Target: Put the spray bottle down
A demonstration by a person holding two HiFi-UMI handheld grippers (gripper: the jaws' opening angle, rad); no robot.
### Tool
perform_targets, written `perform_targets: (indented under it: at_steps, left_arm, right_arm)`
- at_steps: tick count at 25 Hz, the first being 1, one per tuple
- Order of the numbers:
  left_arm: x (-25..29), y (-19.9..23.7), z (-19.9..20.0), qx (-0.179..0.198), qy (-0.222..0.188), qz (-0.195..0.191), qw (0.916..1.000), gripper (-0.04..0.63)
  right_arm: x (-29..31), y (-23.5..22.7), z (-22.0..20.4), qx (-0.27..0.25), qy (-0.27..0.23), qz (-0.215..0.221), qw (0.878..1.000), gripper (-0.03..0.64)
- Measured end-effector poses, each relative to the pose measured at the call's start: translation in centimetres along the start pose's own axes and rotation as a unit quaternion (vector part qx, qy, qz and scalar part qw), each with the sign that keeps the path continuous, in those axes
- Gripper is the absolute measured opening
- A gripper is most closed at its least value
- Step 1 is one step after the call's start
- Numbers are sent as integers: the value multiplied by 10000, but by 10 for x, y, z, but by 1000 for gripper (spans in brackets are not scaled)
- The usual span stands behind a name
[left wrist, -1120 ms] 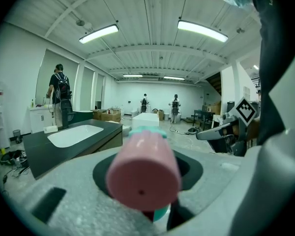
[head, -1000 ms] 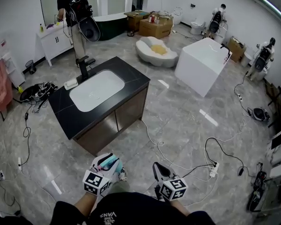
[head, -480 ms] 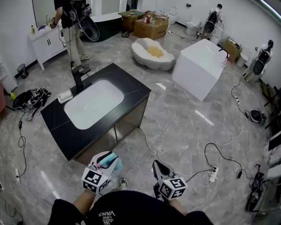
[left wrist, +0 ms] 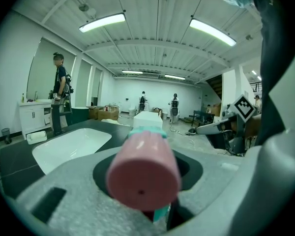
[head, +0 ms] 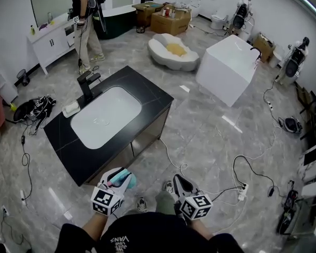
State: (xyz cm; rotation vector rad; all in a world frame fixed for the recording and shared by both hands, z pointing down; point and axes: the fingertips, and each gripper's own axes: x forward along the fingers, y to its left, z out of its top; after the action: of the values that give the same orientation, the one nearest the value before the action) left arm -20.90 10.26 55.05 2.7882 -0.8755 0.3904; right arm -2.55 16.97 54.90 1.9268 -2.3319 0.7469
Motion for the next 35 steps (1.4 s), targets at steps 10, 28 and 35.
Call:
perform_targets:
  at_steps: [10, 28, 35]
  left_arm:
    - [64, 24, 31, -44, 51, 435, 9990, 144]
    - [224, 45, 116, 220, -261, 1183, 9924, 144]
    - [256, 78, 137, 304, -205, 1301, 9908, 144]
  right_arm:
    - [53, -60, 38, 17, 158, 314, 9994, 2]
    - [136, -199, 117, -360, 452, 1142, 9918, 2]
    - [167, -219, 124, -142, 574, 1190, 9911, 2]
